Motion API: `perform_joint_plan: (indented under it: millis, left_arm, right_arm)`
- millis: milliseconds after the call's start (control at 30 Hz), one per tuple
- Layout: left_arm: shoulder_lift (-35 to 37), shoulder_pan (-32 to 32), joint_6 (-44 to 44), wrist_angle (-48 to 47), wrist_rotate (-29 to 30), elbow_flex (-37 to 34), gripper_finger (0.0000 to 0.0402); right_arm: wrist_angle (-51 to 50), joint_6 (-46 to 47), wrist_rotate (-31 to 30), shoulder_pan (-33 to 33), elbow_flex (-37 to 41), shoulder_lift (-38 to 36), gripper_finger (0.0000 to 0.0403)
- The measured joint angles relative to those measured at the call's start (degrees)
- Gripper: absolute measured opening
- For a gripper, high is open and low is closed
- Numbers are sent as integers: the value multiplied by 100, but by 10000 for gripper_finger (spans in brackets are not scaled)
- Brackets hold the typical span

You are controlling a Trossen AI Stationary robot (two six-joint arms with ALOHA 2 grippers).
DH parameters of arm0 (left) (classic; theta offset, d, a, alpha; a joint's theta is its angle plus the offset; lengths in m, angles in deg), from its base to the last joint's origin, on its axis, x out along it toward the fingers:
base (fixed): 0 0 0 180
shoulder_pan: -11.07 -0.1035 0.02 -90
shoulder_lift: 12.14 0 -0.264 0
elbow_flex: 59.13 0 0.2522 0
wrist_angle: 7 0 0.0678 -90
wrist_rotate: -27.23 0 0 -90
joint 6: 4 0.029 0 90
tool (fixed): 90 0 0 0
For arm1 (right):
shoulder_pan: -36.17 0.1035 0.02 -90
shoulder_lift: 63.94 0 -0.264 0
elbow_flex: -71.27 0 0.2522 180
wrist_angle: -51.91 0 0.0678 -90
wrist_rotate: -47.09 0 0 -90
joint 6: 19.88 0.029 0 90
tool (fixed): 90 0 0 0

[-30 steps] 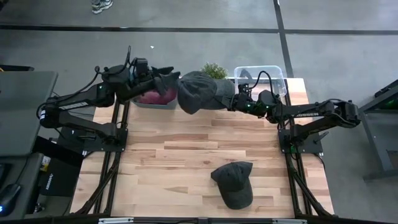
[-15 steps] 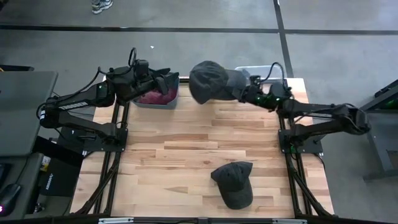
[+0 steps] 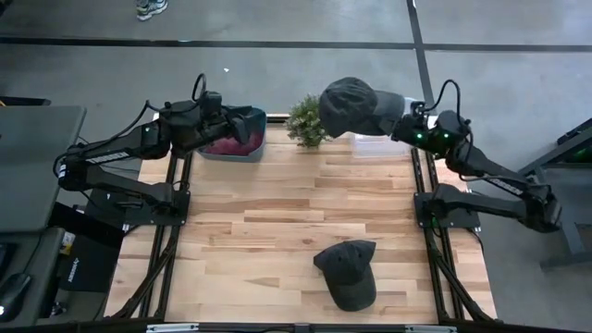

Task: Pick & Place hat
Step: Put the top black cap into the transparent bin

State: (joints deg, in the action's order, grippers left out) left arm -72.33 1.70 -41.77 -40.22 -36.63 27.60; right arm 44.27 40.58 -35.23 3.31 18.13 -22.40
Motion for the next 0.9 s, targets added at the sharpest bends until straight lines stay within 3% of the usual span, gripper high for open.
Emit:
perform_joint_plan:
  millis: [133, 233, 567, 733, 900]
  left_arm:
    - [3, 0, -20, -180, -24, 0, 337]
    - [3, 0, -49, -249, -132, 0, 337]
    - [3, 0, -170, -409, -458, 0, 337]
    - [3, 0, -259, -492, -637, 0, 337]
    - [3, 0, -302, -475, -767, 0, 337]
  right_arm:
    - [-425, -196, 39, -347, -47, -103, 5]
    - [-1282, -697, 76, -598, -427, 1, 5]
    - [-4349, -2619, 12, -1147, -3010, 858, 5]
    - [-6068, -3255, -642, -1227, -4094, 1392, 5]
    - [-6867, -3585, -1267, -1229, -4446, 1773, 5]
